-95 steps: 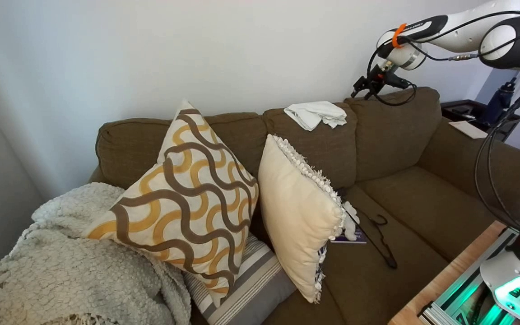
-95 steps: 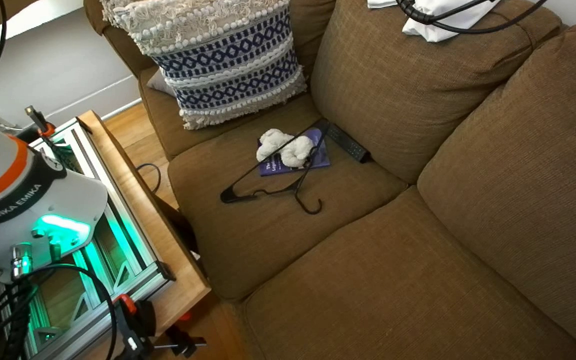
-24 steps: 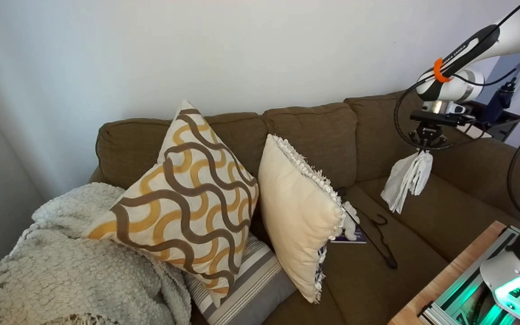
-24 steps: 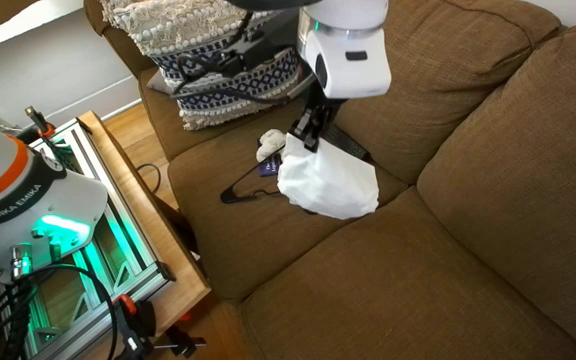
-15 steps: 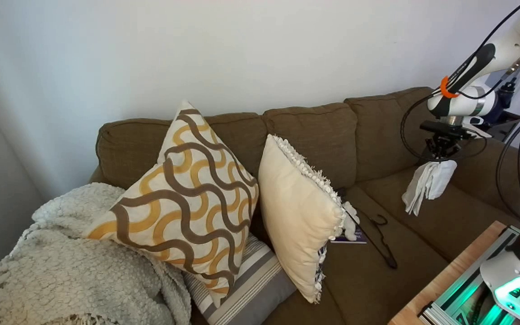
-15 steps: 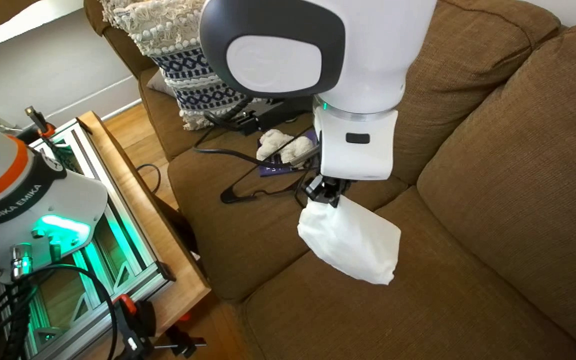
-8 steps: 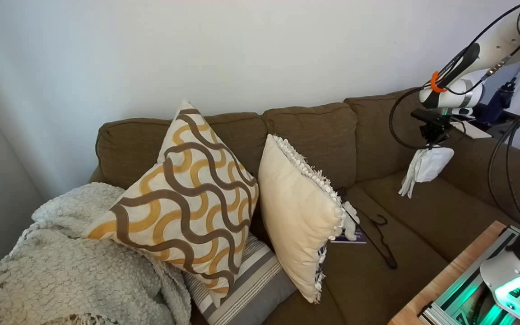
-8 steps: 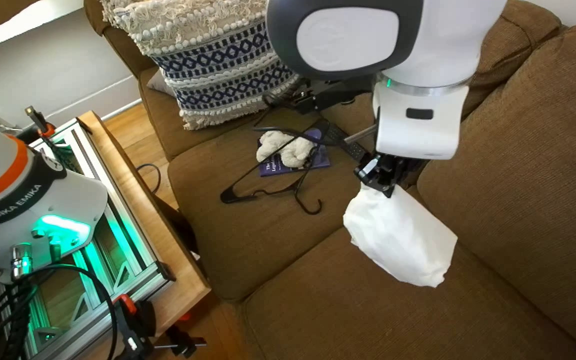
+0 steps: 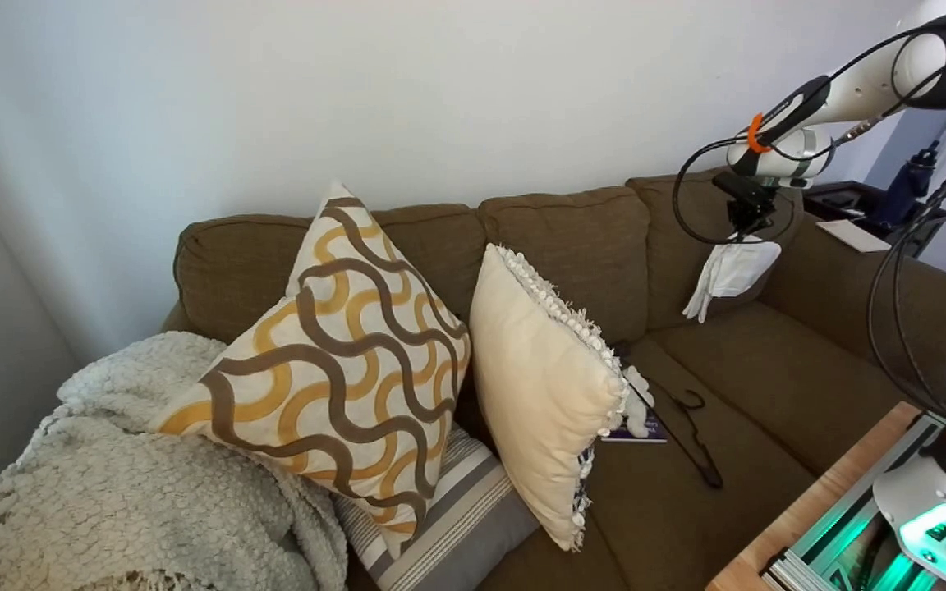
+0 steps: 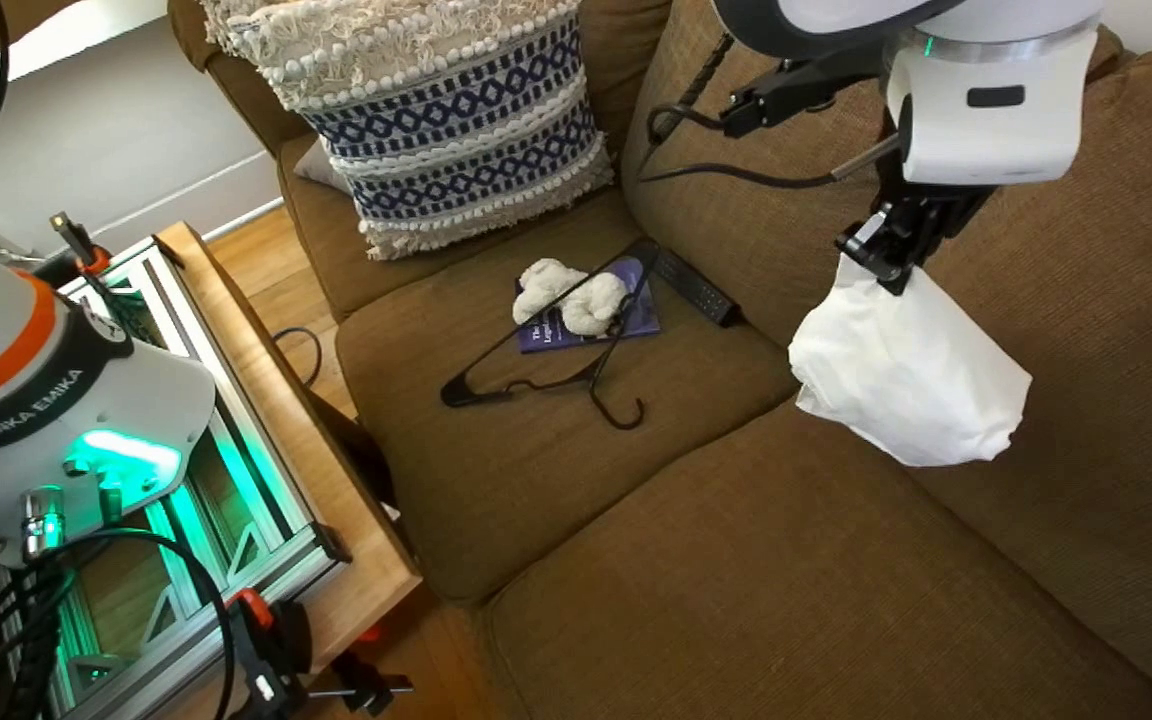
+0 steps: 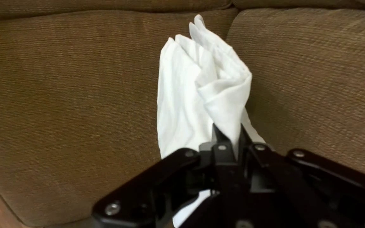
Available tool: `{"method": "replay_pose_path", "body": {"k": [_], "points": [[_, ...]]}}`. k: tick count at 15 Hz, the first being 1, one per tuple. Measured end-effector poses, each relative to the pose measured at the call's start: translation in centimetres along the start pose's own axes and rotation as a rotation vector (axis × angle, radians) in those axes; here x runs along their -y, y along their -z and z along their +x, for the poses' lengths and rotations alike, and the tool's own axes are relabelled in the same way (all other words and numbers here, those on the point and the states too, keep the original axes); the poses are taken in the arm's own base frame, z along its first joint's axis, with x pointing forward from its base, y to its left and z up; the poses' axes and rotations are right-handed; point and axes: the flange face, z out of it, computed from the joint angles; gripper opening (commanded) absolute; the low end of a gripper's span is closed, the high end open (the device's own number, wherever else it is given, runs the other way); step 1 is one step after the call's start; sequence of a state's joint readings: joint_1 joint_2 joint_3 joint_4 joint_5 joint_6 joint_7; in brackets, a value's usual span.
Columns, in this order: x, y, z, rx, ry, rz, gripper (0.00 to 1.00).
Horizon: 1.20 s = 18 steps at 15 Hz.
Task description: Put the white towel on the seat of the chair
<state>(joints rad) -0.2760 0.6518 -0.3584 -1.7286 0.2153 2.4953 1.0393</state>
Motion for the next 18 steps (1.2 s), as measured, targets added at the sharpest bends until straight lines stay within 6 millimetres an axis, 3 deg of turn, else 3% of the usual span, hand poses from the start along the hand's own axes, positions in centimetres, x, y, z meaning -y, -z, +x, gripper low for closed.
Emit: {"method": "replay_pose_path", "body": {"k": [3, 4, 5, 8, 10, 11, 14, 18], "points": [[1.9, -1.7, -3.0, 0.059, 0.016, -0.011, 0.02], [2.2, -2.7, -4.4, 0.093, 0.021, -0.028, 0.02], [2.2, -3.7, -5.9, 0.132, 0.027, -0.048, 0.09], [2.2, -5.9, -9.7, 0.222, 0.051, -0.075, 0.09], [2.2, -6.0, -9.7, 0.227, 0.051, -0.075, 0.09], [2.1, -6.0, -9.5, 0.227, 0.051, -0.073, 0.02], [2.1, -6.0, -9.2, 0.224, 0.049, -0.073, 0.02], [2.3, -6.0, -10.5, 0.213, -0.038, -0.089, 0.02]]}}
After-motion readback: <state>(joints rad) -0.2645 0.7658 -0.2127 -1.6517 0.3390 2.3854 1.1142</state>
